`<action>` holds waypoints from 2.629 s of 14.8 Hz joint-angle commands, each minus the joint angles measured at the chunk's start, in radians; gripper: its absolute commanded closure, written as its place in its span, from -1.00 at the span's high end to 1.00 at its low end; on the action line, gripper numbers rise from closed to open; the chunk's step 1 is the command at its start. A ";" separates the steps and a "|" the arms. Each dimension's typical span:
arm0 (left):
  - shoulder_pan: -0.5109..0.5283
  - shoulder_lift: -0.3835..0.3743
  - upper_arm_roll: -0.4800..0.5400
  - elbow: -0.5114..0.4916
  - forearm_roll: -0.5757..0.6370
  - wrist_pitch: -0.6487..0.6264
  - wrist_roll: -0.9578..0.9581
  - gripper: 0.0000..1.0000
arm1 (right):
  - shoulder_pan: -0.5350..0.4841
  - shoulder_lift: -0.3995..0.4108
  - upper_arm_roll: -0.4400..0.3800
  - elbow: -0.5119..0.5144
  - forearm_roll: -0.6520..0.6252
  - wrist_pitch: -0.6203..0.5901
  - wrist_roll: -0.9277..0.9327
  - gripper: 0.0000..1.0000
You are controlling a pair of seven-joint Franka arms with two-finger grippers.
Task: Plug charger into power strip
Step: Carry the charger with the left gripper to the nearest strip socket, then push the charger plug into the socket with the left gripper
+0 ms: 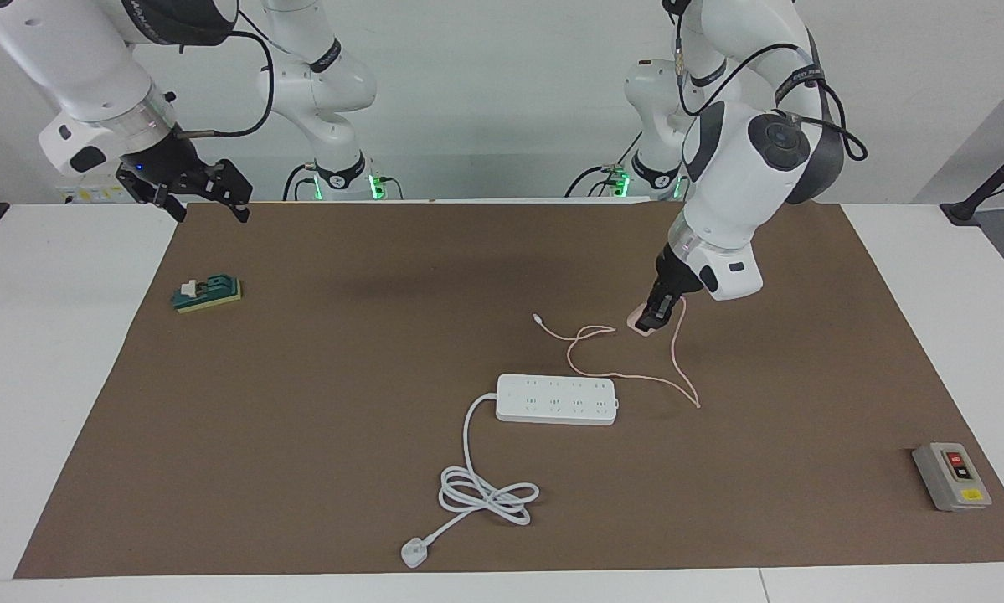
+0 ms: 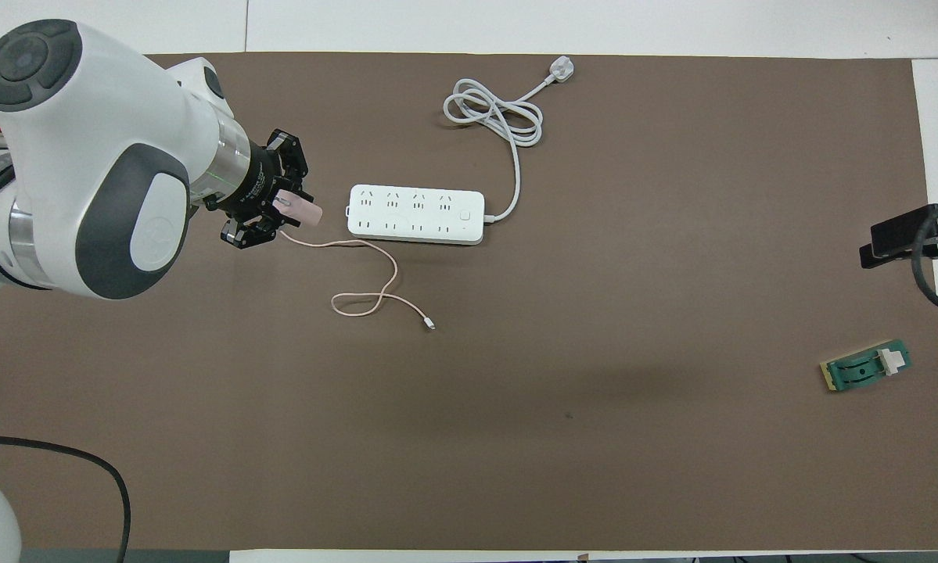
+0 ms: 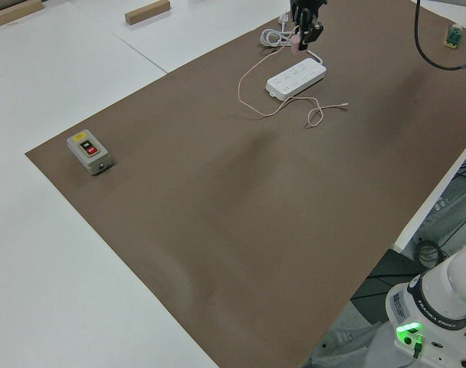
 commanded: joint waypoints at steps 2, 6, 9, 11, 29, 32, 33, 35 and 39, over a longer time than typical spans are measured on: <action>0.012 0.028 -0.002 0.011 0.004 0.047 -0.118 -1.00 | 0.004 -0.004 -0.011 0.000 -0.024 -0.012 -0.028 1.00; 0.003 0.085 -0.004 0.014 -0.005 0.100 -0.280 -1.00 | -0.031 -0.006 0.000 0.004 -0.024 -0.009 -0.037 1.00; -0.013 0.123 -0.004 0.017 0.004 0.104 -0.360 -1.00 | -0.037 -0.006 -0.038 -0.006 -0.026 0.040 -0.091 1.00; -0.043 0.143 -0.004 0.017 0.045 0.102 -0.423 -1.00 | -0.036 -0.006 -0.040 -0.035 -0.026 0.074 -0.102 1.00; -0.071 0.307 -0.004 0.212 0.179 -0.018 -0.558 -1.00 | -0.027 -0.009 -0.028 -0.049 -0.023 0.051 -0.086 1.00; -0.092 0.320 -0.002 0.212 0.181 -0.016 -0.570 -1.00 | -0.027 -0.009 -0.028 -0.049 -0.023 0.050 -0.088 1.00; -0.094 0.321 -0.004 0.211 0.193 -0.016 -0.574 -1.00 | -0.027 -0.009 -0.028 -0.049 -0.023 0.050 -0.088 1.00; -0.096 0.321 -0.004 0.209 0.201 -0.014 -0.580 -1.00 | -0.027 -0.009 -0.028 -0.049 -0.023 0.050 -0.089 1.00; -0.111 0.324 -0.004 0.208 0.208 -0.016 -0.580 -1.00 | -0.027 -0.009 -0.028 -0.049 -0.023 0.050 -0.089 1.00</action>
